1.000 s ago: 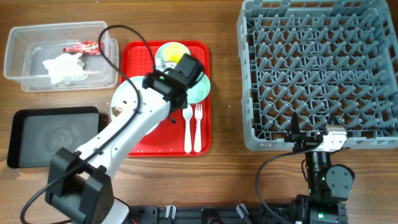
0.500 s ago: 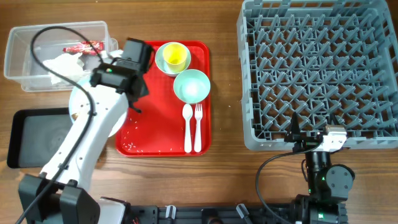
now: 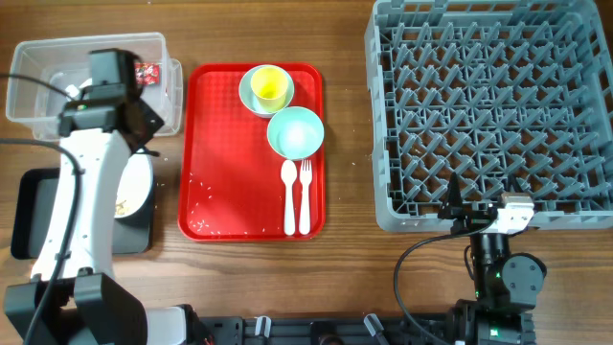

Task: Sort waste into correct bins and load items into the dishwasher rack
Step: 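Tilt the plate over the black tray to dump the rice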

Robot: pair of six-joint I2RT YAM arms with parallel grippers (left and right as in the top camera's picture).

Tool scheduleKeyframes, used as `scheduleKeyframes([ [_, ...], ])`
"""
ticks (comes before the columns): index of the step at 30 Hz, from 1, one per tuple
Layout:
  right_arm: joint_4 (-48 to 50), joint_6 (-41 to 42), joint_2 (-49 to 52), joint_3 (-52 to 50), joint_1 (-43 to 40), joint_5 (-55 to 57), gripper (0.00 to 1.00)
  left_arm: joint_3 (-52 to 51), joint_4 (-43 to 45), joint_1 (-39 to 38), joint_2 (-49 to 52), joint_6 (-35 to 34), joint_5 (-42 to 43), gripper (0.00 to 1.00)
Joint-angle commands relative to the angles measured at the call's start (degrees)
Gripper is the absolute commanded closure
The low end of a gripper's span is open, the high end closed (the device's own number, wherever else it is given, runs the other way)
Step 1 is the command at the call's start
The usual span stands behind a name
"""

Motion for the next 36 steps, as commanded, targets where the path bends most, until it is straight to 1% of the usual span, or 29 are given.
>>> scheduleKeyframes([
  [1, 0.3, -0.7, -0.3, -0.1, 0.1, 0.7, 0.00, 1.4, 0.3, 5.8, -1.3, -0.5, 9.5, 0.96],
  [7, 0.3, -0.7, -0.3, -0.1, 0.1, 0.7, 0.00, 1.4, 0.2, 13.7, -1.3, -0.3, 20.5, 0.96],
  [11, 0.3, -0.7, -0.3, -0.1, 0.1, 0.7, 0.00, 1.4, 0.2, 17.8, -1.5, 0.1, 25.6, 0.96],
  [18, 0.3, -0.7, -0.3, -0.1, 0.1, 0.7, 0.00, 1.4, 0.1, 25.3, -4.8, 1.7, 35.6, 0.96],
  [24, 0.3, -0.7, -0.3, -0.1, 0.1, 0.7, 0.00, 1.3, 0.1, 31.0, -5.0, 1.7, 43.3, 0.96],
  [29, 0.3, -0.7, -0.3, -0.1, 0.1, 0.7, 0.00, 1.3, 0.0, 33.9, -5.0, 1.7, 45.3, 0.96],
  [32, 0.3, -0.7, -0.3, -0.1, 0.1, 0.7, 0.00, 1.3, 0.0, 35.9, -5.0, 1.7, 51.1, 0.96],
  [34, 0.3, -0.7, -0.3, -0.1, 0.1, 0.7, 0.00, 1.3, -0.6, 37.4, -5.0, 4.6, 58.8, 0.96],
  [35, 0.3, -0.7, -0.3, -0.1, 0.1, 0.7, 0.00, 1.3, -0.6, 38.1, -5.0, 5.2, 60.0, 0.96],
  [36, 0.3, -0.7, -0.3, -0.1, 0.1, 0.7, 0.00, 1.3, -0.4, 38.9, -5.0, 5.1, 59.2, 0.96],
])
